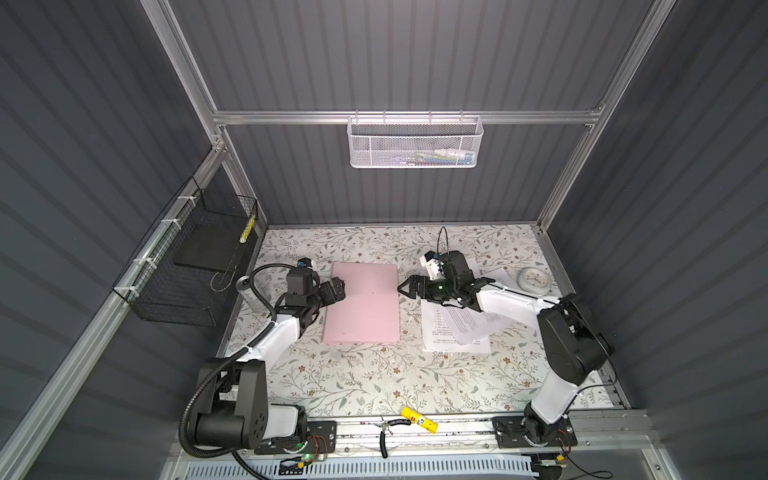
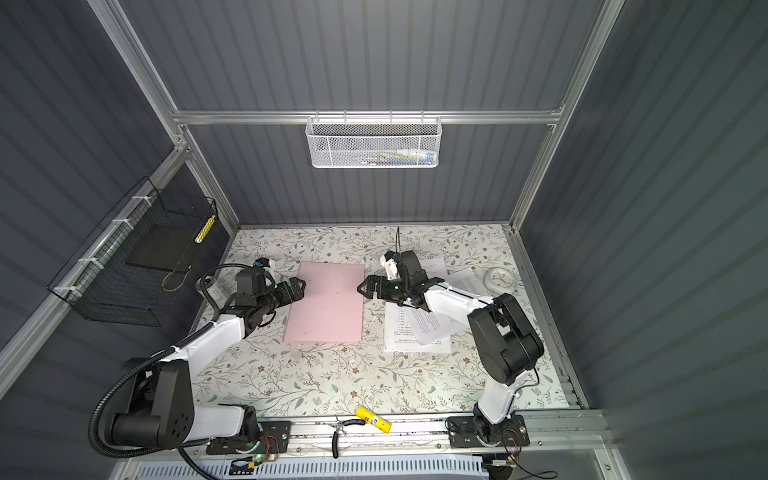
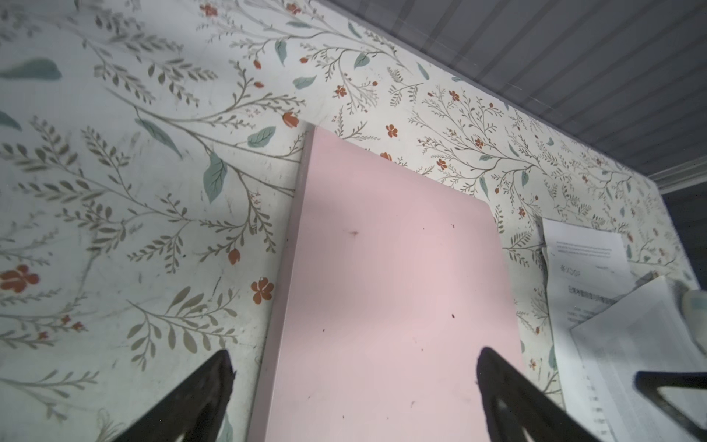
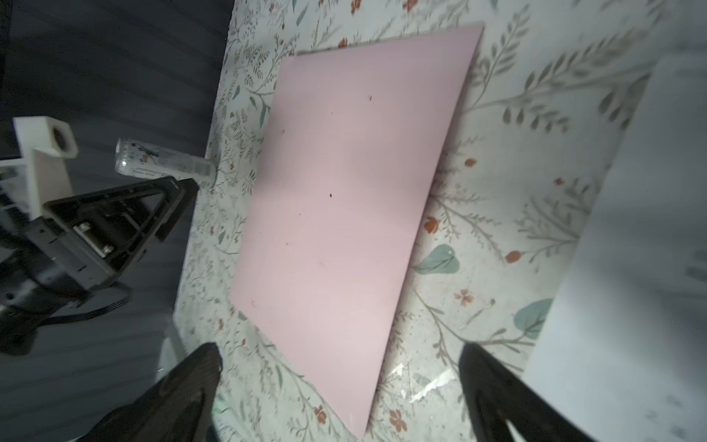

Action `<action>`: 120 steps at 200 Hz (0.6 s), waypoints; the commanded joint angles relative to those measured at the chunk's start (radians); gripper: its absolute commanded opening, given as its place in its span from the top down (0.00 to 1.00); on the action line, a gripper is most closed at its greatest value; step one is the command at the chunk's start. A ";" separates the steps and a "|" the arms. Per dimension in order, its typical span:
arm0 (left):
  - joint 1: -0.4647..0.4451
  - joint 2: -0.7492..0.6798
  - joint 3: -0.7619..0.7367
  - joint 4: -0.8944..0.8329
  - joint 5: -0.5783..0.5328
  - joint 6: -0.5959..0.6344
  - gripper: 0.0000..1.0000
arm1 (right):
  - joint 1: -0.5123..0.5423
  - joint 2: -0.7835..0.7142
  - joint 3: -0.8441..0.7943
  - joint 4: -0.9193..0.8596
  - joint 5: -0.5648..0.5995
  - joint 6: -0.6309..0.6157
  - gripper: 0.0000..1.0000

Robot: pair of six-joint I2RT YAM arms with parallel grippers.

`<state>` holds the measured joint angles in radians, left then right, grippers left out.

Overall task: Put the files into the folder
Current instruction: 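Move left gripper to folder's near edge while right gripper reaches its far edge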

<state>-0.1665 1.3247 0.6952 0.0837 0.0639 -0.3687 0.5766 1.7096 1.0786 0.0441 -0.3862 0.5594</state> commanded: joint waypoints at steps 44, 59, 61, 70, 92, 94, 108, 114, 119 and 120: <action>-0.046 -0.037 0.038 -0.008 -0.141 -0.010 0.00 | 0.120 -0.199 -0.134 0.199 0.671 -0.277 0.01; -0.043 0.003 0.082 -0.038 -0.125 -0.001 0.00 | 0.108 -0.180 -0.108 0.175 0.562 -0.275 0.01; -0.044 0.002 0.075 -0.027 -0.122 -0.003 0.00 | 0.108 -0.173 -0.104 0.171 0.552 -0.269 0.01; -0.044 -0.013 0.053 0.009 -0.121 -0.010 0.00 | 0.103 -0.144 -0.083 0.143 0.489 -0.247 0.01; -0.043 0.012 0.112 -0.115 -0.248 -0.033 0.00 | 0.093 -0.064 -0.036 0.084 0.409 -0.156 0.01; -0.043 0.015 0.114 -0.119 -0.260 -0.032 0.00 | 0.091 -0.059 -0.036 0.084 0.391 -0.145 0.01; -0.042 0.015 0.084 -0.075 -0.282 -0.001 0.00 | 0.066 -0.023 -0.038 0.116 0.266 -0.072 0.01; -0.041 0.003 0.058 -0.049 -0.312 -0.013 0.00 | 0.060 -0.008 -0.032 0.111 0.250 -0.035 0.01; -0.037 -0.010 0.035 -0.026 -0.325 -0.030 0.00 | 0.055 0.006 -0.025 0.106 0.225 -0.016 0.01; -0.036 -0.013 0.030 -0.019 -0.323 -0.031 0.00 | 0.054 0.007 -0.022 0.105 0.219 -0.015 0.01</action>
<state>-0.2131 1.3308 0.7673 0.0422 -0.1543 -0.3752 0.6621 1.6707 1.0191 0.1745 -0.0010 0.4107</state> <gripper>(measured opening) 0.997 0.989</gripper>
